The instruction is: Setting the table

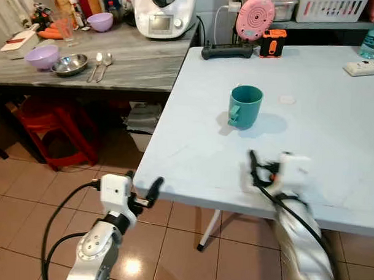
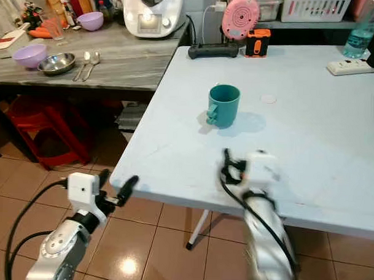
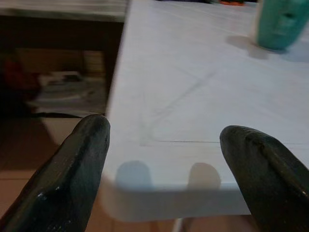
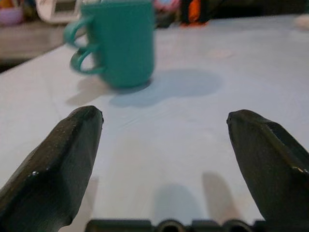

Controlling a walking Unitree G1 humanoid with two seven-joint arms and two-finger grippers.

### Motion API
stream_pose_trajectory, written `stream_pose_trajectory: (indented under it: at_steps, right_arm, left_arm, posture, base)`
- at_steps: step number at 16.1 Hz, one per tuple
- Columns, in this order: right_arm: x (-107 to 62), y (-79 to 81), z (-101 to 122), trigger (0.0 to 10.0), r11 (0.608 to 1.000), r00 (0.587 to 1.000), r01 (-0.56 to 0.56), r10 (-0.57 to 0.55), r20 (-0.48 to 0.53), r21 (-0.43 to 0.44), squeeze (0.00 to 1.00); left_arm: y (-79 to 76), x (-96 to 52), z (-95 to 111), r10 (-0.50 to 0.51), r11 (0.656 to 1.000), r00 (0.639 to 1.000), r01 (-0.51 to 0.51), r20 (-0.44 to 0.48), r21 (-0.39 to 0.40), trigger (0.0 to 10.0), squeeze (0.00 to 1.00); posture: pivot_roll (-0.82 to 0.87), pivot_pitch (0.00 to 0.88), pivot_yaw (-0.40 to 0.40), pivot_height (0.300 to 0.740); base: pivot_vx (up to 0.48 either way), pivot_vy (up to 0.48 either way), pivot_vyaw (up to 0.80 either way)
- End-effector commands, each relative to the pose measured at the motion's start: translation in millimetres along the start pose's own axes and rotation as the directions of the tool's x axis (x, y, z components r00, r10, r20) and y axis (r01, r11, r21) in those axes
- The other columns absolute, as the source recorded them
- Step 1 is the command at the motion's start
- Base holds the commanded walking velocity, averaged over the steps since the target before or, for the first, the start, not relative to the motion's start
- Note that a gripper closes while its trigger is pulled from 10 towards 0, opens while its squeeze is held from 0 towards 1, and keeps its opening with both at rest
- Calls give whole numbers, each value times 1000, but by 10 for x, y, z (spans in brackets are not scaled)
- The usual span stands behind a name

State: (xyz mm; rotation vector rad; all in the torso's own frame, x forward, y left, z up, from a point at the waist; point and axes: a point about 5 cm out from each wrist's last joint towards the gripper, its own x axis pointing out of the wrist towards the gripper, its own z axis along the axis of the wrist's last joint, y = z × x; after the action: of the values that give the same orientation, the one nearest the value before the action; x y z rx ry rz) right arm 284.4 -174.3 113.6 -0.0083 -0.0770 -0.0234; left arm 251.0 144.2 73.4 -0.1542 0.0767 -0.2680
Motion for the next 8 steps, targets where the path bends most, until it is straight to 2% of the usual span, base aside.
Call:
stream_pose_trajectory:
  at_steps: [1,2,4,5,8]
  right_arm:
    - [-37,14,99,10000,1000,999,-7,7,52,-1,0]
    - [-155,-49,119,10000,1000,998,12,-10,69,-23,0]
    - [-279,-73,116,10000,999,998,13,-10,66,-49,0]
    - [-304,-73,115,10000,999,998,13,-10,61,-50,0]
    - [-322,-79,112,10000,998,999,15,-12,52,-53,0]
  left_arm:
    - [89,-21,-8,42,999,999,-42,-2,19,10000,0]
    - [102,-4,23,39,999,999,-39,13,11,10000,0]
    - [83,56,78,12,1000,999,-12,43,-10,10000,0]
    - [71,82,96,2,1000,999,-1,53,-6,10000,0]
    - [41,129,118,-24,1000,998,25,66,-15,10000,0]
  posture:
    - [-19,36,111,740]
    - [-37,23,120,740]
    - [-55,10,129,740]
    - [-55,10,129,740]
    - [-62,4,135,740]
  base:
    - [0,0,0]
    - [0,0,0]
    - [0,0,0]
    - [0,0,0]
    - [297,0,0]
